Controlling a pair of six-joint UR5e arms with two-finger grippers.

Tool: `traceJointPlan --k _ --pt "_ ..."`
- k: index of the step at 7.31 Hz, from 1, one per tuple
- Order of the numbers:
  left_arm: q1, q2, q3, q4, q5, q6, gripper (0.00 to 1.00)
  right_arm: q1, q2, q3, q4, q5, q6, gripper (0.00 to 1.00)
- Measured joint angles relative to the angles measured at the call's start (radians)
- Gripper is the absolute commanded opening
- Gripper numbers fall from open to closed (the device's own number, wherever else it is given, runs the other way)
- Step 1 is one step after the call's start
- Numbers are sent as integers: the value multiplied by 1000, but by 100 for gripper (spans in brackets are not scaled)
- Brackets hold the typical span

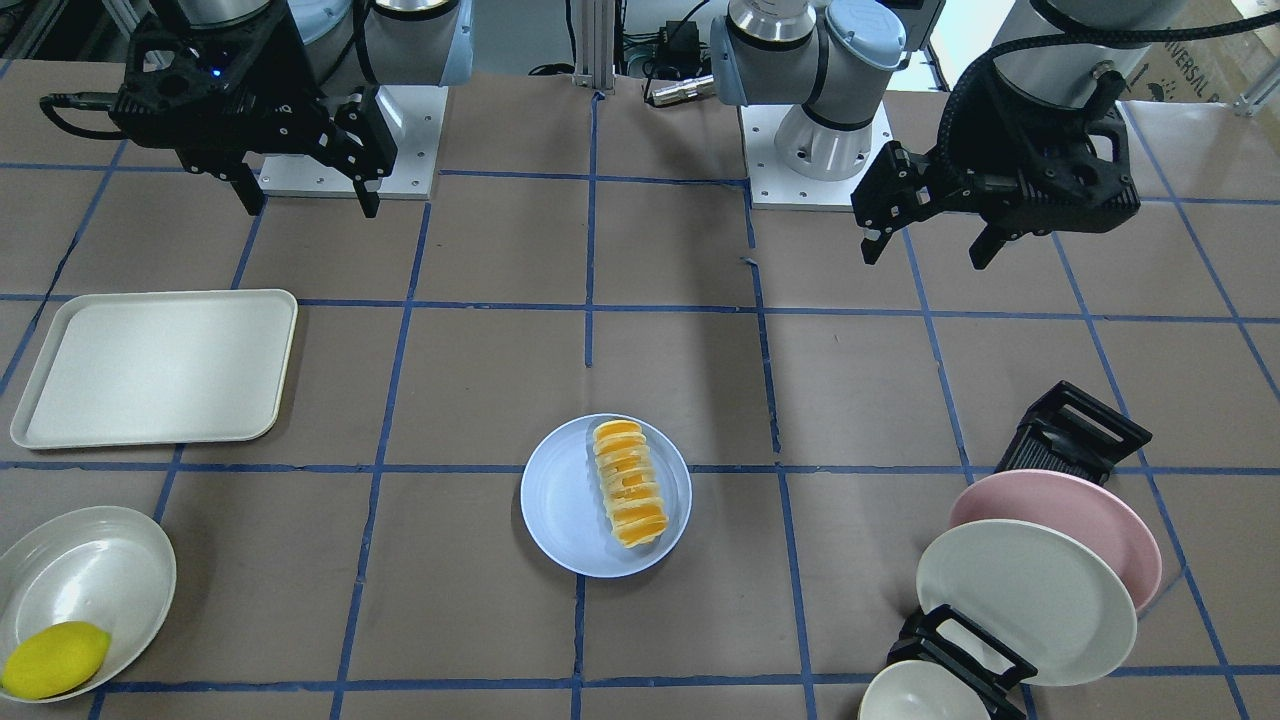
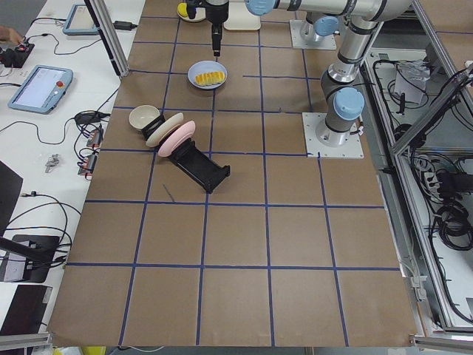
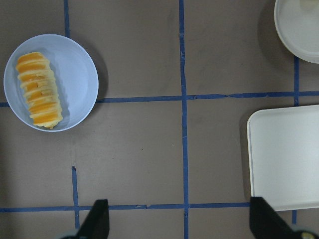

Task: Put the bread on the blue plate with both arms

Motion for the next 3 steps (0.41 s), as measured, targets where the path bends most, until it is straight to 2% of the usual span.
traceJointPlan --k 3 --pt "0 0 0 -1 9 -2 100 -3 -1 8 -4 -18 -2 99"
